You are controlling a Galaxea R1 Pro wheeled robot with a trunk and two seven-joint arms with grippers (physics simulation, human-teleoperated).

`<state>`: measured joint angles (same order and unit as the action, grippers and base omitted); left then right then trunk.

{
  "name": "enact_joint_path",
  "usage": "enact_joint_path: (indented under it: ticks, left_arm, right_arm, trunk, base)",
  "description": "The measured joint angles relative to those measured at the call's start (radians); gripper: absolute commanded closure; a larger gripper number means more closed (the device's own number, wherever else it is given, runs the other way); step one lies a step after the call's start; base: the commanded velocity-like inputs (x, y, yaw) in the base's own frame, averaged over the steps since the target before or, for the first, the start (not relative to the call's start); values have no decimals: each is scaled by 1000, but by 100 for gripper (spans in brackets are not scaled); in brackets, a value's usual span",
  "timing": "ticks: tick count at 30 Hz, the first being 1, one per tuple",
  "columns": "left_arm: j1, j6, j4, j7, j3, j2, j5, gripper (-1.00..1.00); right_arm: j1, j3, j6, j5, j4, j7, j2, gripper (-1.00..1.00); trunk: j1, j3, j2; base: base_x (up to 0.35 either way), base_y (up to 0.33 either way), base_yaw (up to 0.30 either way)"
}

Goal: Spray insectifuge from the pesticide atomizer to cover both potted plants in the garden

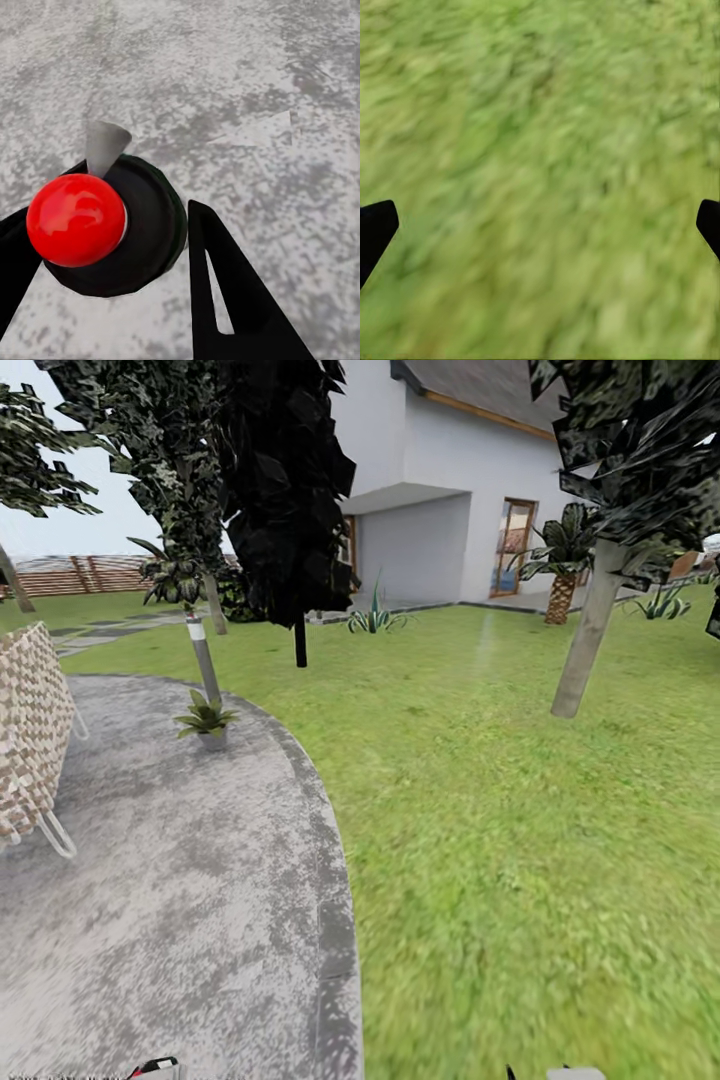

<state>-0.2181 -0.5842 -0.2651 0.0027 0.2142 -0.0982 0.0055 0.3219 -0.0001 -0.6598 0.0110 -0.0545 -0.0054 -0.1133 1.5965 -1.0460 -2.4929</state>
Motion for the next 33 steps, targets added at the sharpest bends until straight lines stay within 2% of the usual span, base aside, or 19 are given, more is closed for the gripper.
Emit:
enact_joint_path:
  ticks: [33]
  left_arm:
    - [0, 0, 0, 0, -1, 2, -1, 100]
  right_arm:
    - [0, 0, 0, 1, 0, 1, 2, -100]
  trunk:
    - [-127, 103, 231]
  base:
    - [0, 0, 275]
